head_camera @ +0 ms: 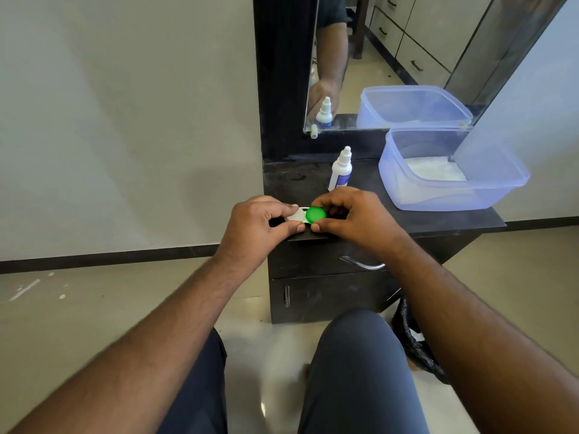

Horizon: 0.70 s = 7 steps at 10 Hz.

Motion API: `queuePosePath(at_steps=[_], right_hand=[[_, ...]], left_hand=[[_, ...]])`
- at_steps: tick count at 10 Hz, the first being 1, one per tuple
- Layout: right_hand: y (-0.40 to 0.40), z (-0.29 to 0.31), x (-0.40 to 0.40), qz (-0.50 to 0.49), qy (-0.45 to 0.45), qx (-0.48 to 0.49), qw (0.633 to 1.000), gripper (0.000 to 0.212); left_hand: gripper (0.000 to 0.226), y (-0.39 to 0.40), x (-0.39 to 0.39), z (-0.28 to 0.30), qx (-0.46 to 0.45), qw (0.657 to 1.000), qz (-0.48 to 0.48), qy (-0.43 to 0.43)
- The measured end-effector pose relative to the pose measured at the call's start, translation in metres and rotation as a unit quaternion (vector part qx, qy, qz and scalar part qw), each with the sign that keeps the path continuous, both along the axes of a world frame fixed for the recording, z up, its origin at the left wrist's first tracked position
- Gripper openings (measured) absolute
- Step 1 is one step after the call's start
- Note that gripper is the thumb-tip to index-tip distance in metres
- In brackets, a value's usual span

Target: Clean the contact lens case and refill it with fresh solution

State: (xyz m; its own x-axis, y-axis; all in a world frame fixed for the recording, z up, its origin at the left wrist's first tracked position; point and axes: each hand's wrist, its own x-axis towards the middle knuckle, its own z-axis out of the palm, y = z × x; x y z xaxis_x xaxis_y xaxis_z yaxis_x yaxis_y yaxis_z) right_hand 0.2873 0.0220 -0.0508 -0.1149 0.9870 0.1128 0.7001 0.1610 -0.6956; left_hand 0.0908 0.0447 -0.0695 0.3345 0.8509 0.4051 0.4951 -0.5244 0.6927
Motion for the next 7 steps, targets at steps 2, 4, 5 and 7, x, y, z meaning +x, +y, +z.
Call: queuePosePath(at_steps=[2, 4, 5, 7], right_hand=[[0.002, -0.001, 0.002, 0.001, 0.005, -0.016, 1.000, 0.039], [-0.008, 0.000, 0.000, -0.003, 0.013, -0.044, 0.999, 0.046], [-0.014, 0.010, 0.004, -0.018, 0.016, -0.043, 0.999, 0.052], [-0.021, 0.021, -0.010, -0.036, -0.011, 0.100, 0.994, 0.053]], left_hand=[[0.036, 0.001, -0.003, -0.003, -0.003, 1.000, -0.001, 0.012], [0.053, -0.007, -0.005, -0.001, -0.029, 0.999, -0.014, 0.028], [0.059, -0.009, -0.006, 0.012, -0.052, 0.997, -0.022, 0.045], [0.063, 0.000, -0.027, 0.021, -0.036, 0.998, -0.029, 0.035]])
